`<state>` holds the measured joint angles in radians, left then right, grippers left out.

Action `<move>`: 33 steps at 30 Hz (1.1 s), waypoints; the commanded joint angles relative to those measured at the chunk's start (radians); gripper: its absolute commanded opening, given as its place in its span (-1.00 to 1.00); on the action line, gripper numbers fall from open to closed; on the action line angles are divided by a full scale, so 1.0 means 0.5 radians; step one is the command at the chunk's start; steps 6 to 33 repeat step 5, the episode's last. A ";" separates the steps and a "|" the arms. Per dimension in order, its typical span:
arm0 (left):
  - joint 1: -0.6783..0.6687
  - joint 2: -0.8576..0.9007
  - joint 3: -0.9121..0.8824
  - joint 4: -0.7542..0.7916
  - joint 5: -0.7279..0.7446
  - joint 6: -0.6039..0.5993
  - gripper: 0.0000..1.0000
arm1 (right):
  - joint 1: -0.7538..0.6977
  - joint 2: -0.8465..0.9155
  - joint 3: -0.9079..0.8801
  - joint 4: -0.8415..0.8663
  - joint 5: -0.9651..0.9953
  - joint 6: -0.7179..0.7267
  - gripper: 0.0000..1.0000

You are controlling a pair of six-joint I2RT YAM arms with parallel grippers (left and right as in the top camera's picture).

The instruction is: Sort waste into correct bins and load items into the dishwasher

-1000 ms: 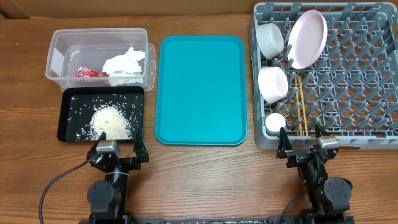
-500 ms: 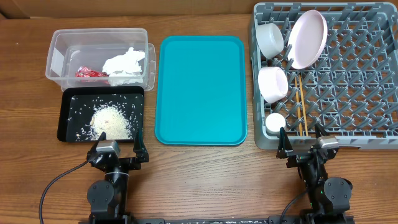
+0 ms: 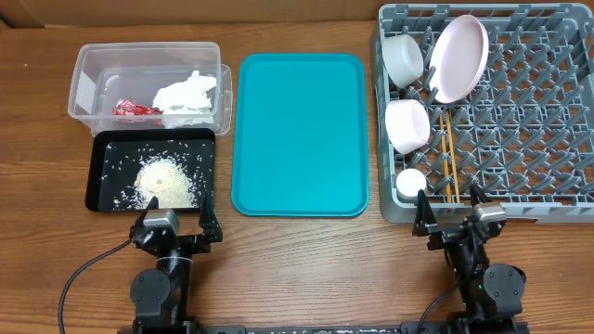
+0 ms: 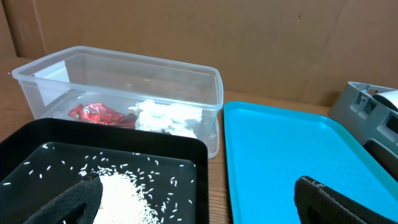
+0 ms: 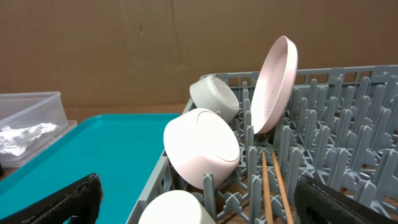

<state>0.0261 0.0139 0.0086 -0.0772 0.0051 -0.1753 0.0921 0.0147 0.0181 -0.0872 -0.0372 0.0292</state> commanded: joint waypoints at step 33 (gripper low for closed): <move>-0.014 -0.021 -0.008 -0.001 -0.018 0.045 1.00 | 0.002 -0.024 -0.020 0.012 -0.002 0.000 1.00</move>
